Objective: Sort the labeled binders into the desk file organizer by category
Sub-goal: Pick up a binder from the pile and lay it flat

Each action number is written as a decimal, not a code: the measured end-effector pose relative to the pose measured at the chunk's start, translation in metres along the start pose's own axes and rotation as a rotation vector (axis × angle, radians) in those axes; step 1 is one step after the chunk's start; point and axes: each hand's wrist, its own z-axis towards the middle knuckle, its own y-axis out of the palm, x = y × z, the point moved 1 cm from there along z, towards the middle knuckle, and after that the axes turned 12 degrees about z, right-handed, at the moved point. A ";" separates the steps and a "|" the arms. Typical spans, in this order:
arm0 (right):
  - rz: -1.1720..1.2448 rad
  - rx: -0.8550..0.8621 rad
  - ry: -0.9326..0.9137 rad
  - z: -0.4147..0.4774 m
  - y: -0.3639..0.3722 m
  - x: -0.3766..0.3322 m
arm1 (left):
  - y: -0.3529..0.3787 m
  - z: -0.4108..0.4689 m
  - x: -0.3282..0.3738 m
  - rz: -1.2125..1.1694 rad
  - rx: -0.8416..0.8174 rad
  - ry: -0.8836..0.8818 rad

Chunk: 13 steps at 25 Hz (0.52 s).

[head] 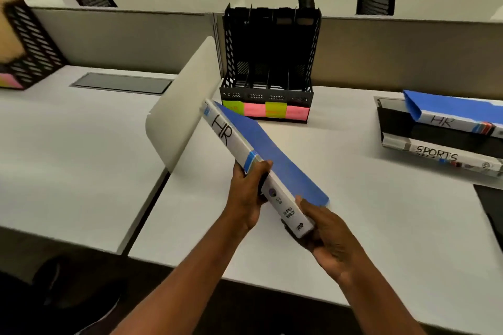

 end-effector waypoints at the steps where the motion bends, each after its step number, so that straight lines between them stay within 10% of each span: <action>1: -0.080 0.007 0.000 0.005 -0.003 0.002 | -0.005 0.002 0.000 0.015 0.024 0.010; 8: -0.400 0.479 -0.365 0.054 -0.053 -0.038 | -0.069 -0.004 0.008 -0.120 -0.155 -0.146; 13: -0.822 0.208 -0.235 0.073 -0.034 -0.020 | -0.127 0.015 0.015 -0.044 -0.185 -0.271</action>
